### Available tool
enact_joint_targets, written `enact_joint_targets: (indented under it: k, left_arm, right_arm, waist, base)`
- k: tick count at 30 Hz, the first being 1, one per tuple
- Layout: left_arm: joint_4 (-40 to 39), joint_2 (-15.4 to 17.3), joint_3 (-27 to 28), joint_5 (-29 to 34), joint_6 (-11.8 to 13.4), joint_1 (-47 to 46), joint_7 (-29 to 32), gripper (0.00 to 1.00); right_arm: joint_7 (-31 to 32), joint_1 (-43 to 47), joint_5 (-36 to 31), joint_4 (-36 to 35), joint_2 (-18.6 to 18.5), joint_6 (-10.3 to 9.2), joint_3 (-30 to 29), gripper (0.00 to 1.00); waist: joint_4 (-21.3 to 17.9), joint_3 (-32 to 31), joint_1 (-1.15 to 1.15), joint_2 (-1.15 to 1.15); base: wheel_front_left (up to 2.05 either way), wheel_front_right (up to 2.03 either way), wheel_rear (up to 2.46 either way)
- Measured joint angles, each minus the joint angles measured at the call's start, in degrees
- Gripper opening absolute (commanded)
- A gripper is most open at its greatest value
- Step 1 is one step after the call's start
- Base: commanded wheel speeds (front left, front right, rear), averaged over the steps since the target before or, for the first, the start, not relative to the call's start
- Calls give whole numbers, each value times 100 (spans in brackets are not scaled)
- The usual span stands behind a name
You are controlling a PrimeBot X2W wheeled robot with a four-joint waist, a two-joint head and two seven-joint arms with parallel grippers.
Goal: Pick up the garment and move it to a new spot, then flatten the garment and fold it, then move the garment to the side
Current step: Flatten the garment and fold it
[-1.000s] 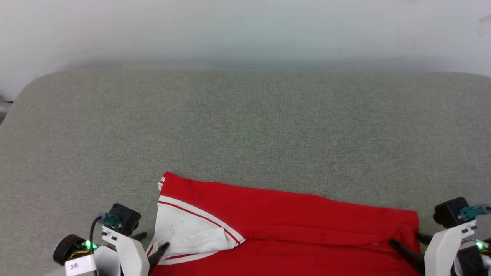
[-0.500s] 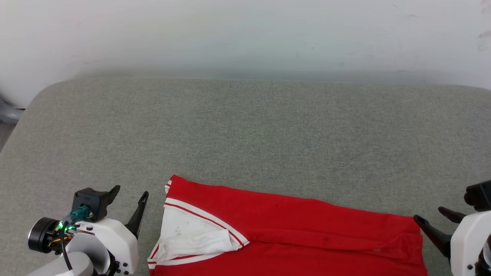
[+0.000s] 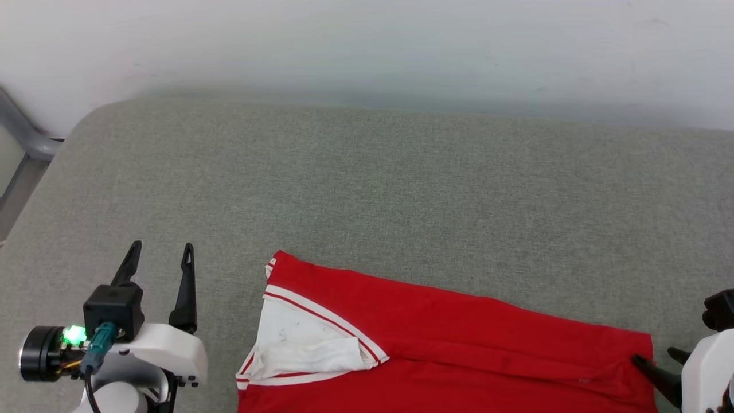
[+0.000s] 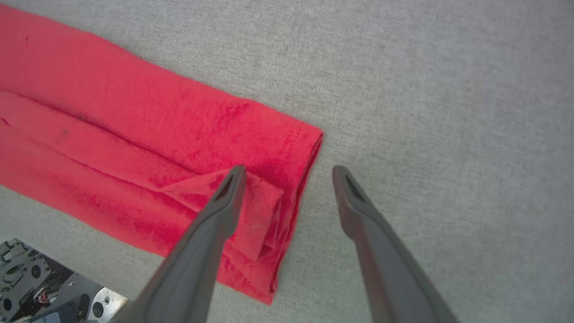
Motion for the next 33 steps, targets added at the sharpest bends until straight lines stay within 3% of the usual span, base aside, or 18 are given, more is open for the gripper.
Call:
enact_joint_targets:
  k: [9,21,22,23,24,33]
  left_arm:
    - [-281,-879,1519,1247,-113,1081,0,100]
    - [-363,-2318,2819,2543,-792,1794,-7,100]
    - [-356,-2419,2911,2635,-873,1818,-7,100]
    - [-350,-2507,2997,2733,-947,1841,-7,100]
    - [-343,-2597,3106,2837,-1007,1858,-8,100]
    - [-296,-3108,3648,3515,-1523,2009,-8,100]
  right_arm:
    - [294,46,65,369,233,0,-21,100]
    - [242,109,78,871,359,-14,181,100]
    - [220,106,108,878,355,-23,226,73]
    - [171,104,146,889,345,-41,260,7]
    - [122,101,186,905,333,-43,286,0]
    - [-326,29,468,1091,224,8,356,0]
  waist:
    - [182,140,0,0]
    - [351,303,-1,0]
    - [356,311,-1,0]
    - [357,318,-1,0]
    - [355,318,-1,0]
    - [292,215,-1,0]
  base:
    - [0,0,0]
    - [0,0,0]
    - [0,0,0]
    - [0,0,0]
    - [0,0,0]
    - [0,0,0]
